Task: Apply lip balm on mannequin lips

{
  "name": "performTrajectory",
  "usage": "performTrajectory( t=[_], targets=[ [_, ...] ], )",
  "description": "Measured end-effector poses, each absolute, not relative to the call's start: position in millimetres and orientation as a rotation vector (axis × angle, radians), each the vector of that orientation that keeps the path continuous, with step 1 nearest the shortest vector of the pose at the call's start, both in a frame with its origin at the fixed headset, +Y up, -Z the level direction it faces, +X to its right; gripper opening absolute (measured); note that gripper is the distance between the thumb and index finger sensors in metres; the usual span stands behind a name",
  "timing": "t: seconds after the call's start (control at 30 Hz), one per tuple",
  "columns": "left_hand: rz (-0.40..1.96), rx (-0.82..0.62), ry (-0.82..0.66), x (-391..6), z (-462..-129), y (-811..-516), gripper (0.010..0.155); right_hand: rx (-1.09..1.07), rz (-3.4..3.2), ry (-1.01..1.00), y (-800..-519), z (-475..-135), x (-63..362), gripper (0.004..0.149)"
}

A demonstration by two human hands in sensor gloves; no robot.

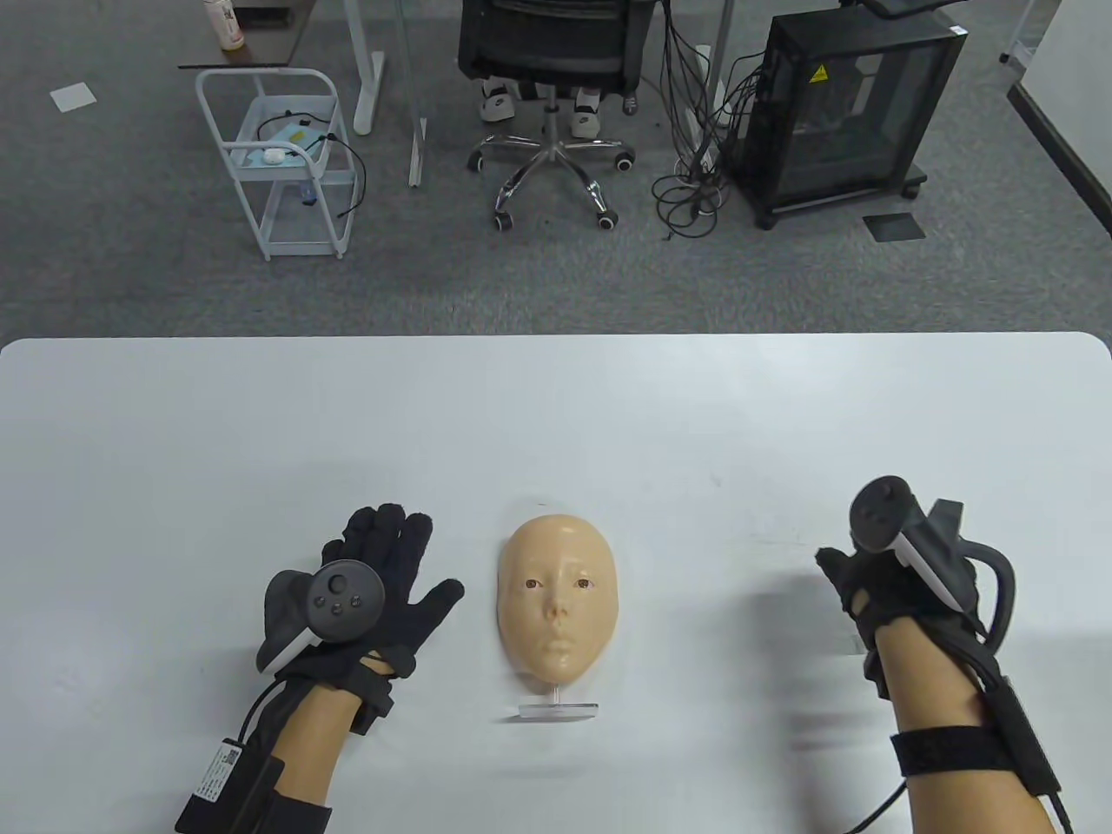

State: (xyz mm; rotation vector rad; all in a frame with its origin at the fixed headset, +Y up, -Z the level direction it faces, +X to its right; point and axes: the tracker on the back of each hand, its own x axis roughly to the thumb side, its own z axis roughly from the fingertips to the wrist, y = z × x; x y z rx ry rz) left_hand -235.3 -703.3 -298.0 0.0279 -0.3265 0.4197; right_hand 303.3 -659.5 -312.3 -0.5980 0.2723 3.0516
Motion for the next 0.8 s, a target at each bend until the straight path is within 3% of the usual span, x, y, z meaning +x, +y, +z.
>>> performTrajectory(
  t=[0.23, 0.53, 0.8],
  targets=[
    [0.423, 0.025, -0.33, -234.0, -297.9, -703.9, 0.084, -0.658, 2.948, 0.456, -689.0, -299.8, 320.6, 0.077],
    [0.45, 0.007, -0.334, -231.4, -297.9, -706.6, 0.084, -0.648, 2.899, 0.462, -708.4, -308.4, 315.2, 0.061],
    [0.453, 0.003, -0.334, -229.7, -297.3, -706.6, 0.083, -0.382, 2.771, 0.177, -689.6, -307.6, 272.9, 0.055]
  ],
)
